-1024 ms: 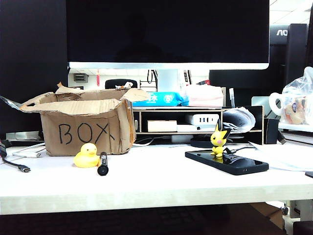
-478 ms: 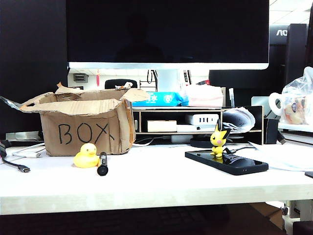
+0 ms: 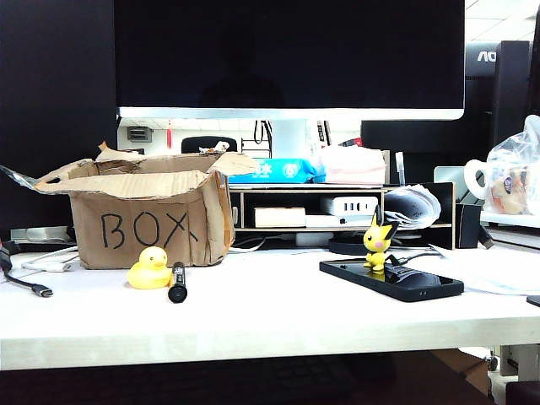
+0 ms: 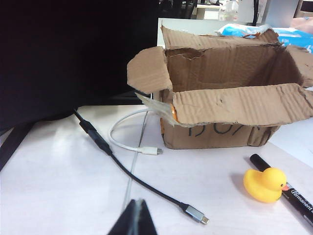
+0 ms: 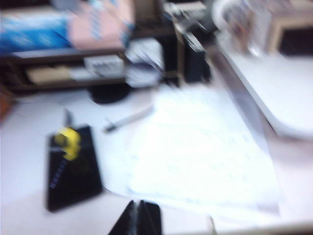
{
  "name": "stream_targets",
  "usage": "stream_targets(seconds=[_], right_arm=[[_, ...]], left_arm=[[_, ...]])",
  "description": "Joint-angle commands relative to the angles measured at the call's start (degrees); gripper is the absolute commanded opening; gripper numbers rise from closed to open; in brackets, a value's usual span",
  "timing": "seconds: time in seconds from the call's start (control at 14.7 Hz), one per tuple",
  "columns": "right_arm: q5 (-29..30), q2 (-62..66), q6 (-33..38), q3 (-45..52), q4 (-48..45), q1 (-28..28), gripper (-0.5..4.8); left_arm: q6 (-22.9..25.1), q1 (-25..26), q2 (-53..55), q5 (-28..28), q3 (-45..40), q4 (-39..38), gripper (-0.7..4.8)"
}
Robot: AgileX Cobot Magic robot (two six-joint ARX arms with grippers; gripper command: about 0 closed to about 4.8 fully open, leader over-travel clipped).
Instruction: Put the doll that is least similar in color compared to the others into the paper box.
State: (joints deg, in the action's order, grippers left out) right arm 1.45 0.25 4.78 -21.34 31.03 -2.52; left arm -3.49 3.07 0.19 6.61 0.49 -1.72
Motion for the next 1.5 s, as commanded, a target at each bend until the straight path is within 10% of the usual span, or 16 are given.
stream_targets(seconds=[0.07, 1.5], right_arm=[[-0.04, -0.02, 0.15, 4.83, -0.59, 0.74, -0.05], [-0.04, -0.04, 0.13, 16.76, -5.16, 0.7, -0.05]], left_arm=[[0.04, -0.02, 0.0, 0.04, 0.07, 0.5, -0.05], [0.04, -0.02, 0.0, 0.07, 0.07, 0.5, -0.05]])
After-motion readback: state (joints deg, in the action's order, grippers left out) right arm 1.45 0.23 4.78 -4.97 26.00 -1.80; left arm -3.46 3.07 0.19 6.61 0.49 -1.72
